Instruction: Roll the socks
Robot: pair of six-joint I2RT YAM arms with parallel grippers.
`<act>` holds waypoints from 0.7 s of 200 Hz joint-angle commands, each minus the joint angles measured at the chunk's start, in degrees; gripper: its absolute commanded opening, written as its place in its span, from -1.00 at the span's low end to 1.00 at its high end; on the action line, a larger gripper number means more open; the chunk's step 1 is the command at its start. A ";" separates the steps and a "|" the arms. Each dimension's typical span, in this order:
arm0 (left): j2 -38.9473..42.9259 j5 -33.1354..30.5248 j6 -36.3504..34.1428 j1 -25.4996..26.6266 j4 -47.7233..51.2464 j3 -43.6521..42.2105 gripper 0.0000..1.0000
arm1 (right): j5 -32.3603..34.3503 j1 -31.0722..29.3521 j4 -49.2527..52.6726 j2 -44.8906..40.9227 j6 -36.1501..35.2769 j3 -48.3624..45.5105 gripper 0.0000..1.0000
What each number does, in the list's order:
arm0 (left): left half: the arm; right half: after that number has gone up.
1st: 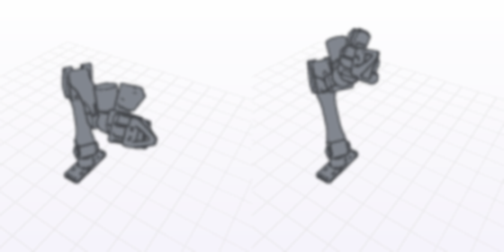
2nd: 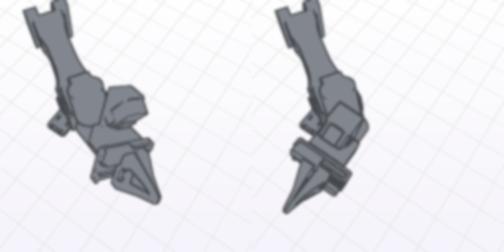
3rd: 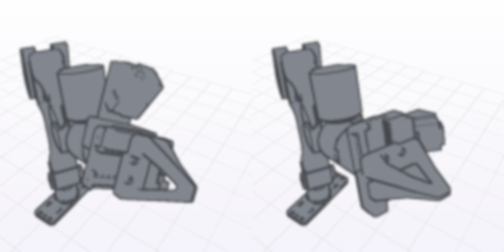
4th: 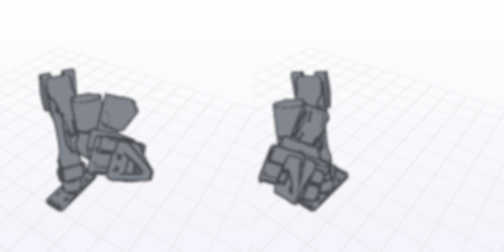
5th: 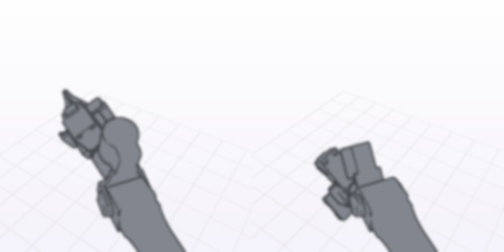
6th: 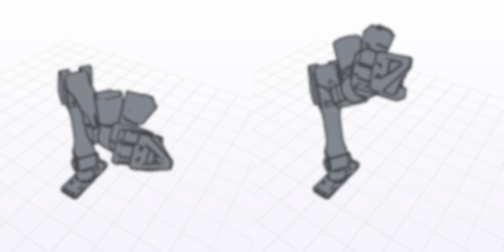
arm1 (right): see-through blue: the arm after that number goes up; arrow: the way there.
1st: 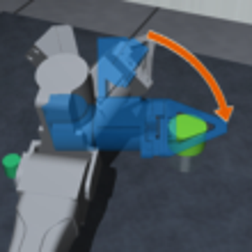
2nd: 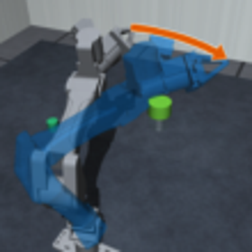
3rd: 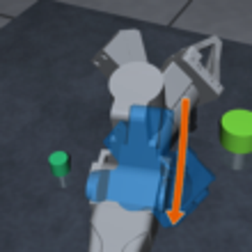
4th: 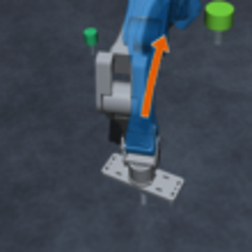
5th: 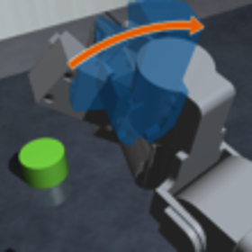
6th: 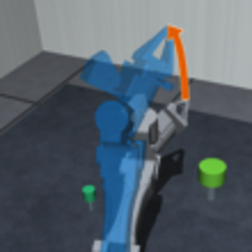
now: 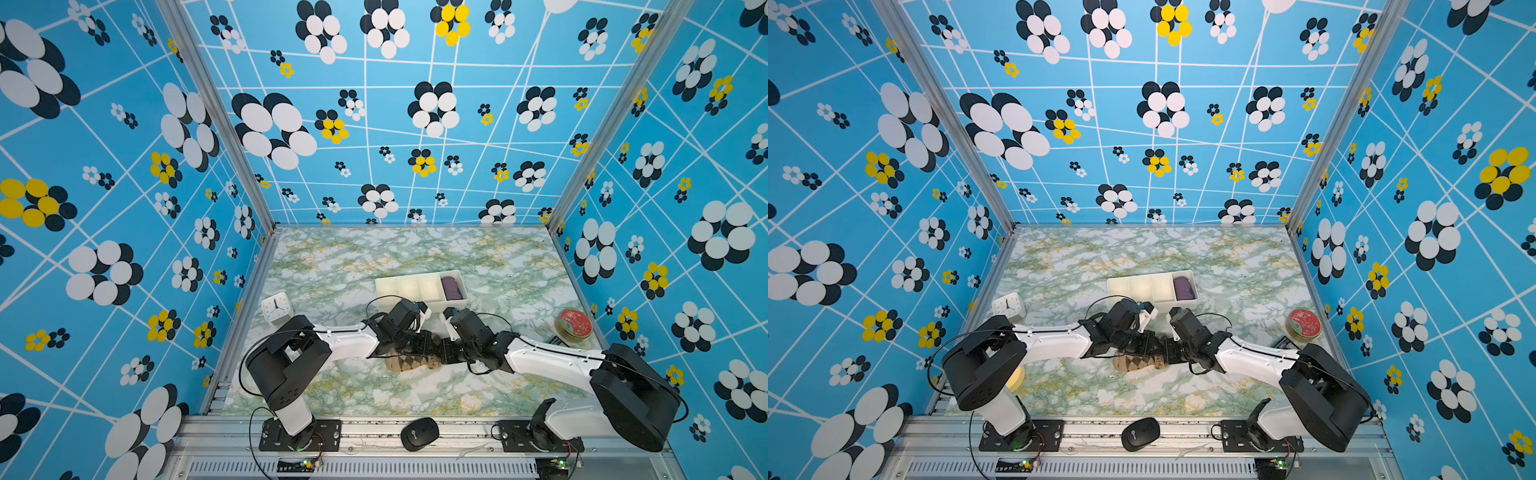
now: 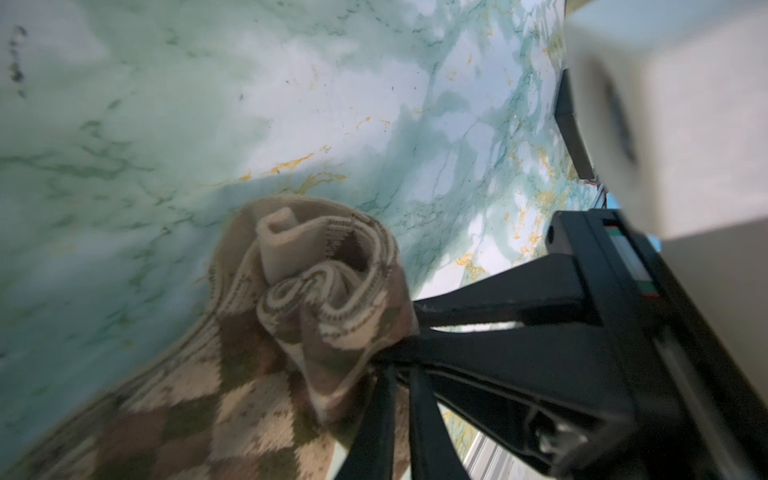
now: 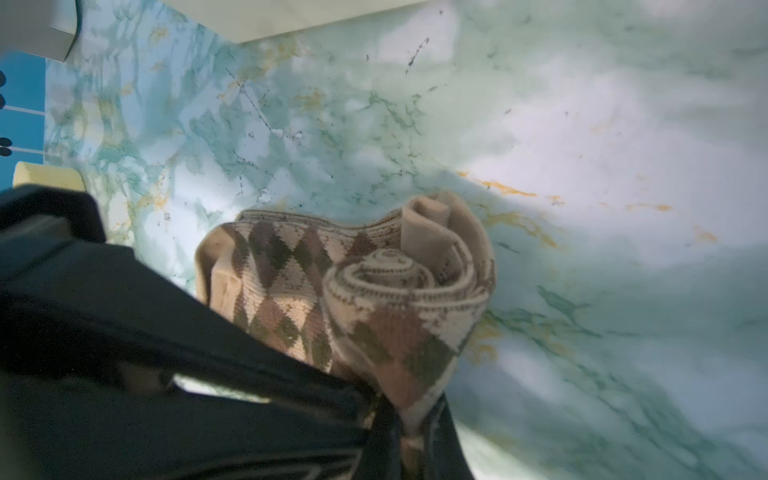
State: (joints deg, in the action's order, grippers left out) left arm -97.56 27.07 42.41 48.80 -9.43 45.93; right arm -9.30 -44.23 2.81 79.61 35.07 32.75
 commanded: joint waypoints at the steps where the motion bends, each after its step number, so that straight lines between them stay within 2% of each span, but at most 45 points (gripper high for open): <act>1: -2.25 -2.07 -0.95 0.66 1.45 0.21 -0.76 | 0.41 -0.51 1.66 1.16 -0.79 0.94 -1.00; 50: -4.75 -3.78 -2.73 0.72 4.06 -0.05 -0.78 | 0.45 -0.51 2.11 1.32 -0.62 1.41 -1.00; 82: -5.97 -4.34 -3.38 0.83 5.31 -0.62 -0.83 | -0.34 -0.51 1.17 0.64 -0.19 1.22 -0.72; 140: -5.36 -5.89 -4.70 0.67 7.85 -1.76 -0.87 | -0.88 -0.50 0.19 -0.93 0.16 1.08 -0.44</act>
State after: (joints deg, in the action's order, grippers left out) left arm -99.98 26.11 39.35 49.17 -9.10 46.24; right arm -7.31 -44.12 4.16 79.99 35.16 32.84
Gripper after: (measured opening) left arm 0.068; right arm 0.267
